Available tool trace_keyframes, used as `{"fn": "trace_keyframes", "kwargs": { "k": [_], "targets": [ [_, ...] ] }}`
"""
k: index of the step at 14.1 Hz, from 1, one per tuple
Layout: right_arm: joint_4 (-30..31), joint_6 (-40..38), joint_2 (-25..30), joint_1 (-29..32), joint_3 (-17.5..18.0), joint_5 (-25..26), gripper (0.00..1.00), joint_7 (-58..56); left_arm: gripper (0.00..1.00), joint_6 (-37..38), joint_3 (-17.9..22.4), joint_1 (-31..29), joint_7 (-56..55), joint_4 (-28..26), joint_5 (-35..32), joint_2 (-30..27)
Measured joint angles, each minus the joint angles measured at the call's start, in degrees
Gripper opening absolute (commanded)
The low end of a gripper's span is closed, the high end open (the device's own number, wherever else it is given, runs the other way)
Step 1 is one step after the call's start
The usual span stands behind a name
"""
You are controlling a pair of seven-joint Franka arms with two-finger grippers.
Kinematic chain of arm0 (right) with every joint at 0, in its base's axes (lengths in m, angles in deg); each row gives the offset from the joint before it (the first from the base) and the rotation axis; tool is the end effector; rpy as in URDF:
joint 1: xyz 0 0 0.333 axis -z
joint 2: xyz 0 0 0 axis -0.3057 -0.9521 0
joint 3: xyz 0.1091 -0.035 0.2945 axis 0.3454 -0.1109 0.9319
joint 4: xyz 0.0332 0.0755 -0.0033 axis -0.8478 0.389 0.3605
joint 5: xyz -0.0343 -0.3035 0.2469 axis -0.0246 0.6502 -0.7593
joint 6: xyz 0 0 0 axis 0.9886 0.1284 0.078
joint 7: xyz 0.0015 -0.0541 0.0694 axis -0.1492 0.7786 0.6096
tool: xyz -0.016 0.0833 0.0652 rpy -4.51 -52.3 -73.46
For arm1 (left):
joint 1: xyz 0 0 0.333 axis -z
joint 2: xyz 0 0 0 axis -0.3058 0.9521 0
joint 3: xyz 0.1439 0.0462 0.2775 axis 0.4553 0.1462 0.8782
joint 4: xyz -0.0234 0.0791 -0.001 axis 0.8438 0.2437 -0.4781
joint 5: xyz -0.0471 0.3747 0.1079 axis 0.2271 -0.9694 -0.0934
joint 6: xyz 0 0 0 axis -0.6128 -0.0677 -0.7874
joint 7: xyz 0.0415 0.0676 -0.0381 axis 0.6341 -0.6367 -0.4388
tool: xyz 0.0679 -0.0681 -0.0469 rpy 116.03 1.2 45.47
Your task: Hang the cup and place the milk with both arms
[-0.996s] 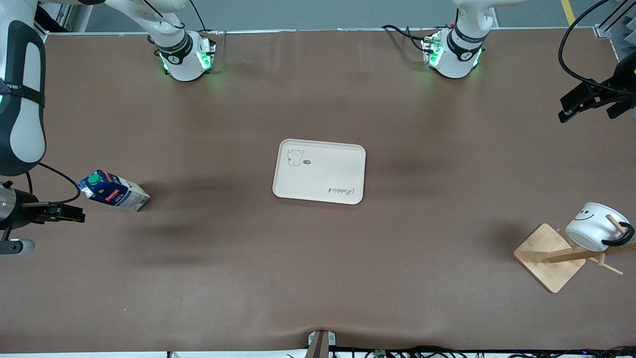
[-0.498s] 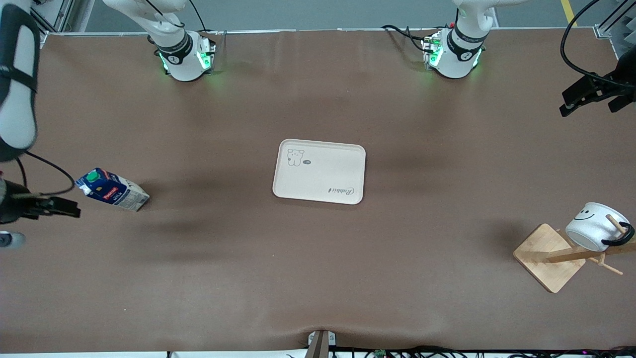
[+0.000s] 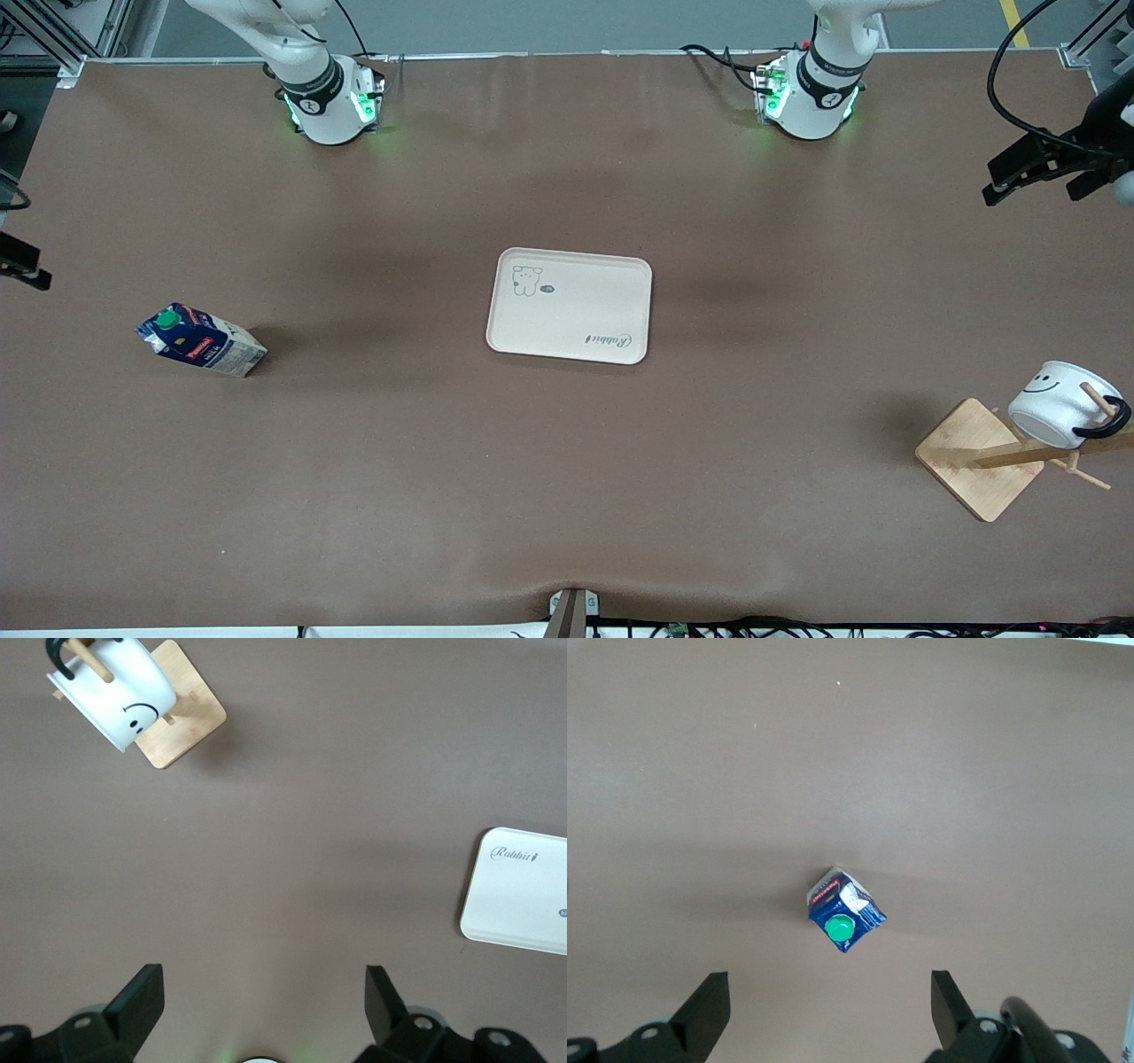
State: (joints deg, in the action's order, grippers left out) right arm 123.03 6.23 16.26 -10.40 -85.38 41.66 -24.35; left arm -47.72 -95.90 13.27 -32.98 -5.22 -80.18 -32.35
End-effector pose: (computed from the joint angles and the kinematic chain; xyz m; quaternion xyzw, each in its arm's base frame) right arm 0.5804 -0.0947 0.6213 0.9981 0.0533 0.0273 0.0174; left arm 0.5230 -0.0304 0.6650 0.9997 0.0226 -0.0017 0.0024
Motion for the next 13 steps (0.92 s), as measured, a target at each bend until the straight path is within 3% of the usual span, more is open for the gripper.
{"fn": "trace_keyframes", "kwargs": {
  "k": [2,4,13],
  "targets": [
    [7.06,1.79,5.42,-0.51,0.17,0.01,1.00,0.75,1.00,-0.53,-0.92,0.01,-0.28,-1.68,0.00,-0.75],
    [9.36,2.50,7.76,-0.54,0.17,0.01,1.00,1.14,1.00,-2.05,-1.22,0.01,-0.30,-4.19,0.00,-1.95],
    [8.33,3.97,4.95,-1.98,0.22,0.02,1.00,1.16,1.00,-2.93,-2.56,0.02,-0.43,-5.80,0.00,-2.88]
  ]
}}
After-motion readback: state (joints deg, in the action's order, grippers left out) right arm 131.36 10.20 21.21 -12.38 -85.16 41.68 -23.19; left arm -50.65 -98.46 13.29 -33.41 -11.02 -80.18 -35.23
